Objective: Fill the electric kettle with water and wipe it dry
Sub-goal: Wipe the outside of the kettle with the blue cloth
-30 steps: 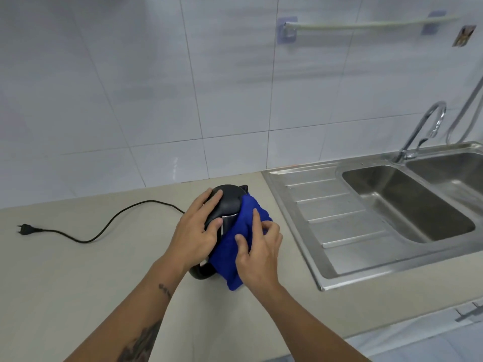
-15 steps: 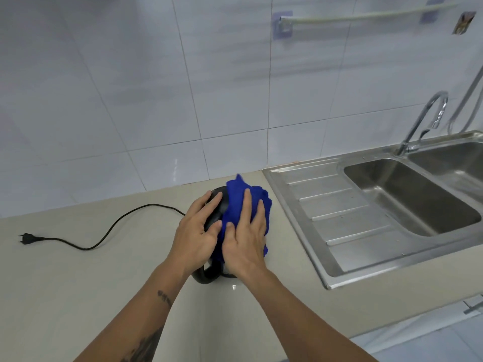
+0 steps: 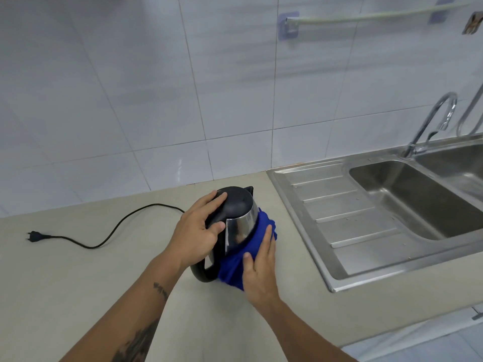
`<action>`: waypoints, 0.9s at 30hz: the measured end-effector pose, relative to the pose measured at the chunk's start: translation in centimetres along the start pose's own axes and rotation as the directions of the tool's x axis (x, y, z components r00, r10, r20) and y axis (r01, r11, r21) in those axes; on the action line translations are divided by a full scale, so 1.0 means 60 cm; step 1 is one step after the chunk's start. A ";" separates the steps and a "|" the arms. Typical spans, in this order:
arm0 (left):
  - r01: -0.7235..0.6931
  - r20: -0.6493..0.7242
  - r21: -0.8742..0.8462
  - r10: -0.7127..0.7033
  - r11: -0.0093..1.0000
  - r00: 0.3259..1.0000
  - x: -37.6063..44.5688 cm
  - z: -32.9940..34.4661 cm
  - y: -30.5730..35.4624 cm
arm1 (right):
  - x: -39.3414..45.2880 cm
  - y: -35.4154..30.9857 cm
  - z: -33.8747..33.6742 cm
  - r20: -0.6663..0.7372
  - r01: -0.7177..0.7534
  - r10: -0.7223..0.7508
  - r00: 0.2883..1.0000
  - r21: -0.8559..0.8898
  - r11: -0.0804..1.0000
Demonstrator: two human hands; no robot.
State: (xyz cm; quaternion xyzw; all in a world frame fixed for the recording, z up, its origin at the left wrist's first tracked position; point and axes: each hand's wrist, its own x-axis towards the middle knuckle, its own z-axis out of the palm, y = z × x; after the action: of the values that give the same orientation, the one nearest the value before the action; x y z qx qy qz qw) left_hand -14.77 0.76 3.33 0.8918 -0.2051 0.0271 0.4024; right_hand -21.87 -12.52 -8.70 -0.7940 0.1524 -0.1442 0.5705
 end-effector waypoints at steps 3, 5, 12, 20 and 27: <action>0.015 0.054 -0.009 -0.014 1.000 0.998 0.005 -0.008 -0.003 | 0.022 0.003 -0.030 0.045 -0.202 0.198 0.979 0.162 0.966; 0.011 0.086 -0.004 -0.011 1.000 0.996 0.009 -0.015 -0.004 | 0.051 0.001 -0.046 0.071 -0.328 0.320 0.945 0.168 0.930; -0.024 0.192 0.171 -0.009 0.985 0.981 0.032 -0.028 0.017 | 0.106 -0.052 -0.080 0.127 -0.361 0.338 0.932 0.351 0.864; 0.080 -0.081 0.347 -0.055 0.935 0.995 0.012 0.064 0.073 | 0.004 -0.012 -0.017 0.017 0.009 -0.011 1.000 0.099 0.995; 0.019 -0.300 0.351 0.094 0.936 0.949 0.013 0.098 0.038 | 0.028 0.011 -0.048 0.124 -0.202 0.196 0.973 0.040 0.979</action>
State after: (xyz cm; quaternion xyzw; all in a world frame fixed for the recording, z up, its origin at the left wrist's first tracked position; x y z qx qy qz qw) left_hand -15.64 -5.17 1.14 0.9293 -0.1481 0.2112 0.2643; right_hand -21.55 -15.86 -8.35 -0.7669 0.1930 -0.0424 0.6106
